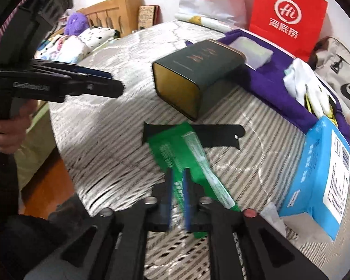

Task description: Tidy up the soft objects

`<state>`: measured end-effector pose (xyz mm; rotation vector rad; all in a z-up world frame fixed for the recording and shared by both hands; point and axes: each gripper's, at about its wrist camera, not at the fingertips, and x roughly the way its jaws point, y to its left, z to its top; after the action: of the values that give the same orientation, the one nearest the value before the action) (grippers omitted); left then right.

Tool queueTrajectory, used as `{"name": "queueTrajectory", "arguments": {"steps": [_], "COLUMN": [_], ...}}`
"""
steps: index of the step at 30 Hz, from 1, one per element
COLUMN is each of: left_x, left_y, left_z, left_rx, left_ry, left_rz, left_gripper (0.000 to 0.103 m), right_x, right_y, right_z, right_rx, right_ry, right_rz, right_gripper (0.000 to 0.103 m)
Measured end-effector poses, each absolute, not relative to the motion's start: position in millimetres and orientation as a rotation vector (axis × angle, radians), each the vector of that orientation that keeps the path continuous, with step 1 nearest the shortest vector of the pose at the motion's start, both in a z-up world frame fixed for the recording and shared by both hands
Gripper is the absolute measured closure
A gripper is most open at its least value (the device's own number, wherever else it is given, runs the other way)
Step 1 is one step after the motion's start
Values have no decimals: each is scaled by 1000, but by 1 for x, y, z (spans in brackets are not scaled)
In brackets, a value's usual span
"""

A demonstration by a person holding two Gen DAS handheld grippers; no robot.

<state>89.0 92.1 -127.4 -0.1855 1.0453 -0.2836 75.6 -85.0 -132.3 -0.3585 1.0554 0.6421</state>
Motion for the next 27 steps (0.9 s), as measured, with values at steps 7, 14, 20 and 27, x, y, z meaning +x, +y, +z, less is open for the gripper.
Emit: {"name": "queueTrajectory", "arguments": {"steps": [7,14,20,27], "left_x": [83,78,84,90], "left_y": [86,77,66,49], "left_z": [-133,-139,-148,-154], "left_rx": [-171,-147,-127,-79], "left_ry": [1054,1069,1078,1068], "left_rz": [-289,-289,-311,-353], "left_gripper": [51,51,51,51], "right_x": [76,78,77,66], "right_y": [-98,-93,-101,-124], "right_z": [-144,-164,-159,-132], "right_rx": [-366,-380,-303,-191], "right_ry": [998,1001,982,916], "right_rz": [634,683,657,599], "right_gripper": [34,40,78,81]}}
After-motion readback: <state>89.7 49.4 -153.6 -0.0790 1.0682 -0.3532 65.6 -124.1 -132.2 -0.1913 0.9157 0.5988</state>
